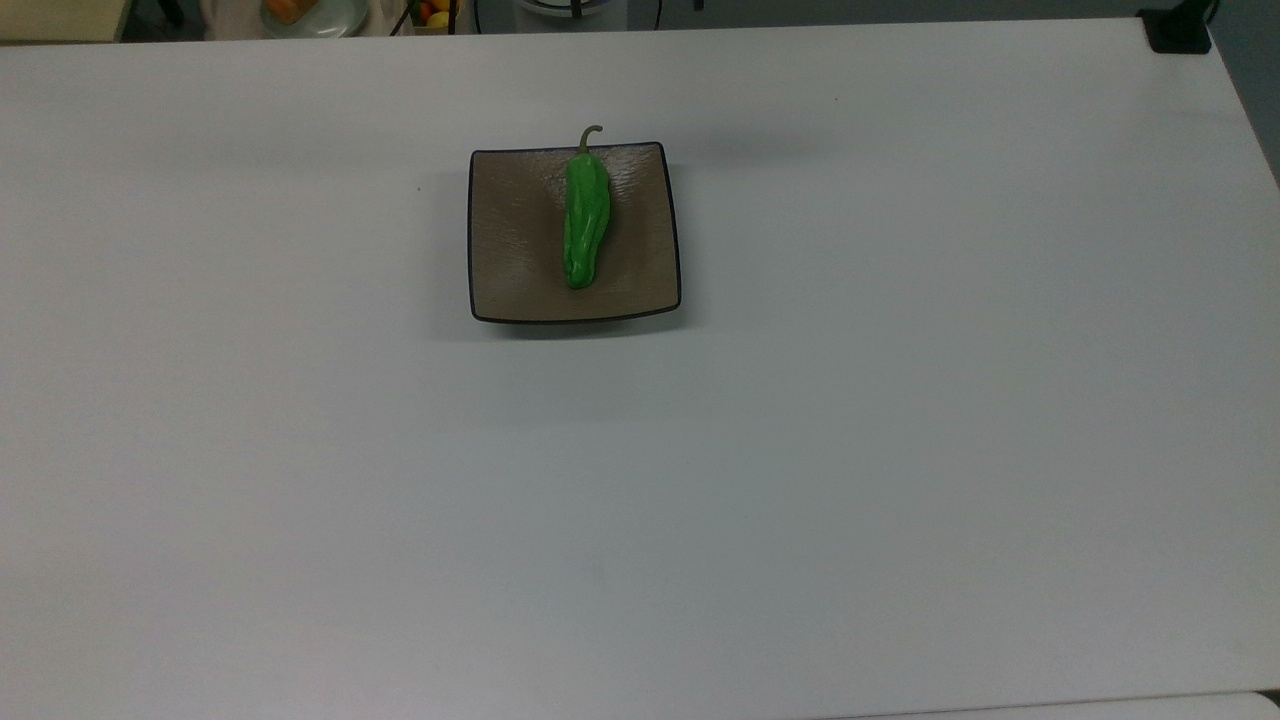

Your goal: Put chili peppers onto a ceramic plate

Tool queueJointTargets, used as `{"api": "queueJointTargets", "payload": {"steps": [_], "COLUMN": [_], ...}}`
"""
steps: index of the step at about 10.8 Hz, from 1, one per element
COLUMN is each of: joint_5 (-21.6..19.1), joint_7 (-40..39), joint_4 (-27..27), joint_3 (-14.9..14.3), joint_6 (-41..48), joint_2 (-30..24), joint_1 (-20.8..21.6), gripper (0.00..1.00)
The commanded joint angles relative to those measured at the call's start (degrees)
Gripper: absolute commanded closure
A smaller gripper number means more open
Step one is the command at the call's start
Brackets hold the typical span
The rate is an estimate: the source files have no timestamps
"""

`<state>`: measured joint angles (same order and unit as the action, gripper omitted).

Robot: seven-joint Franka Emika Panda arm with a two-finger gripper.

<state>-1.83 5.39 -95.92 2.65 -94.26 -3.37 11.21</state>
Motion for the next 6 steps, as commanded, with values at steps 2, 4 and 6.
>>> {"api": "queueJointTargets", "payload": {"steps": [2,4,6], "joint_5": [-3.43,-3.97,-3.97], "joint_7": [-11.43,-13.04,-12.60], "joint_4": [0.21,0.12,0.39], "joint_3": [-5.97,-6.52,-6.52], "joint_6": [-2.76,-2.86,-2.95], "joint_2": [0.29,0.55,0.65], "joint_1": [2.86,2.68,2.42], "gripper": [0.00,0.00,0.00]}}
